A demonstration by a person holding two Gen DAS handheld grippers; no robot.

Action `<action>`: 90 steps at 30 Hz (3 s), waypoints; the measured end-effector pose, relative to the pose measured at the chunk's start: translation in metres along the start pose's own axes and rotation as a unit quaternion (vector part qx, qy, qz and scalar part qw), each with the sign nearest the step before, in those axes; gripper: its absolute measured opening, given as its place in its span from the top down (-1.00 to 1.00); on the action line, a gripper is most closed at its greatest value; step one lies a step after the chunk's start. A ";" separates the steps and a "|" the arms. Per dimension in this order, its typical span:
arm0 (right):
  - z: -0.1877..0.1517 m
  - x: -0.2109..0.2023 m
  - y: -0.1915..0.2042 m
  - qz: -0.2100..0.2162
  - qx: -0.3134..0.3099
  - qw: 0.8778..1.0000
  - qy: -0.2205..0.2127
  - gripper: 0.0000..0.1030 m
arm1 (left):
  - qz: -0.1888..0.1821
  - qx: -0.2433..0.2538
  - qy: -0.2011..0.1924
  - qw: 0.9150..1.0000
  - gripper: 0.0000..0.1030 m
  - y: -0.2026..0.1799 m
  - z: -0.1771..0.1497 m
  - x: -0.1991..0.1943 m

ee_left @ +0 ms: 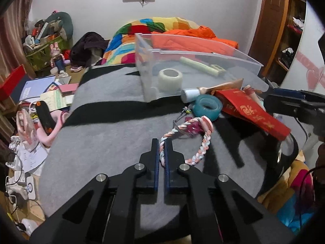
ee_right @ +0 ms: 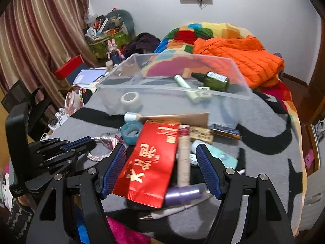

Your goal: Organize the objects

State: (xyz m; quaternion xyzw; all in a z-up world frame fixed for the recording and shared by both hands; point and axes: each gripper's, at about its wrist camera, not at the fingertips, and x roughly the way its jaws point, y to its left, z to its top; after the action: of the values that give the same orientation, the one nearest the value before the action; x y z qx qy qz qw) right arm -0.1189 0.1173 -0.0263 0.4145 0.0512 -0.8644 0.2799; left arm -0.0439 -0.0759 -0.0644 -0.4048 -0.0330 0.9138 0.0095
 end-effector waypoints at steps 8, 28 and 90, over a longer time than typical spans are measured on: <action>0.002 0.006 0.033 0.007 -0.032 0.999 -0.004 -0.27 | 0.006 -0.017 -0.037 0.999 0.94 0.021 -0.004 -0.037; -0.008 0.018 0.066 0.042 -0.030 0.999 -0.003 0.02 | -0.085 0.056 -0.102 0.990 0.94 -0.005 0.078 -0.098; 0.031 -0.024 -0.047 -0.014 0.025 0.997 -0.078 0.64 | -0.163 0.074 0.040 0.983 0.08 -0.094 0.067 0.005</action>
State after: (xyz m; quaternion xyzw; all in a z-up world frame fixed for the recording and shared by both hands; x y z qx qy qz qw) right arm -0.1527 0.1574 0.0054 0.3515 0.0132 -0.8992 0.2603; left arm -0.0976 0.0146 -0.0165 -0.4285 -0.0302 0.8829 0.1897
